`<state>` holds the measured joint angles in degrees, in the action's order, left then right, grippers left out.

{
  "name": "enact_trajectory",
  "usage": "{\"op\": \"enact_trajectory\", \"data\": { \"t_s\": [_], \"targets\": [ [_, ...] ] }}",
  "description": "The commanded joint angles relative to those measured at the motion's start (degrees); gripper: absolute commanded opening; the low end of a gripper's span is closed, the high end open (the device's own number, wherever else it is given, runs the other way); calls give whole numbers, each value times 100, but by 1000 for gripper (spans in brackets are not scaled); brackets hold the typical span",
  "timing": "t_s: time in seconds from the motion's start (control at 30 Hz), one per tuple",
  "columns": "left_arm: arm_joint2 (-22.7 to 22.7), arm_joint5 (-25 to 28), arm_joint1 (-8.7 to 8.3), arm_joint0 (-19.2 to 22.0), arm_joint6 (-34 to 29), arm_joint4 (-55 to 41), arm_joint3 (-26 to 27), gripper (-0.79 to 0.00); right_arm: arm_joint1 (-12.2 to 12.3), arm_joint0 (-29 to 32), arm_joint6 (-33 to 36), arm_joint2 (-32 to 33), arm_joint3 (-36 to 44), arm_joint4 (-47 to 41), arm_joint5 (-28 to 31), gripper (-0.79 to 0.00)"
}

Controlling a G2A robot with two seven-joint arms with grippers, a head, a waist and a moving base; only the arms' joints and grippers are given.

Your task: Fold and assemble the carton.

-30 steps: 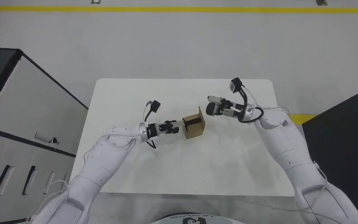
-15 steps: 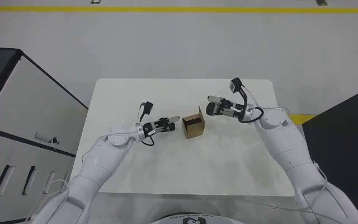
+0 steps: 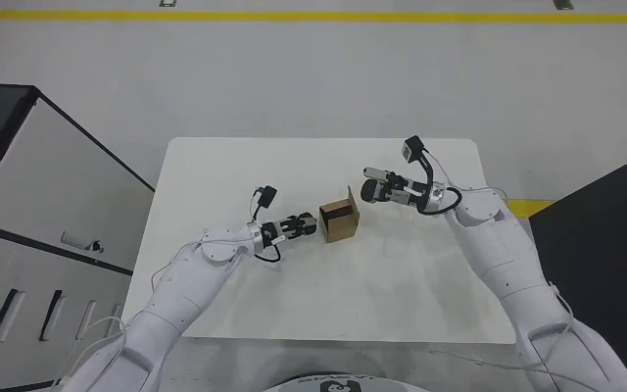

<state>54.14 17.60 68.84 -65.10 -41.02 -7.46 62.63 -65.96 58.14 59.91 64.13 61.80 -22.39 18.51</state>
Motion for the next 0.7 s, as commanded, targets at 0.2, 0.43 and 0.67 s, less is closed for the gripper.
{"op": "enact_trajectory", "data": {
  "t_s": [0.2,0.43,0.67],
  "targets": [
    [-77,-247,42,-64,326,145,101,-785,0,0,0,0,1,0,0,0],
    [-212,-338,110,-12,424,216,87,-785,0,0,0,0,1,0,0,0],
    [-244,-343,149,41,439,238,-2,-785,0,0,0,0,1,0,0,0]
  ]
}}
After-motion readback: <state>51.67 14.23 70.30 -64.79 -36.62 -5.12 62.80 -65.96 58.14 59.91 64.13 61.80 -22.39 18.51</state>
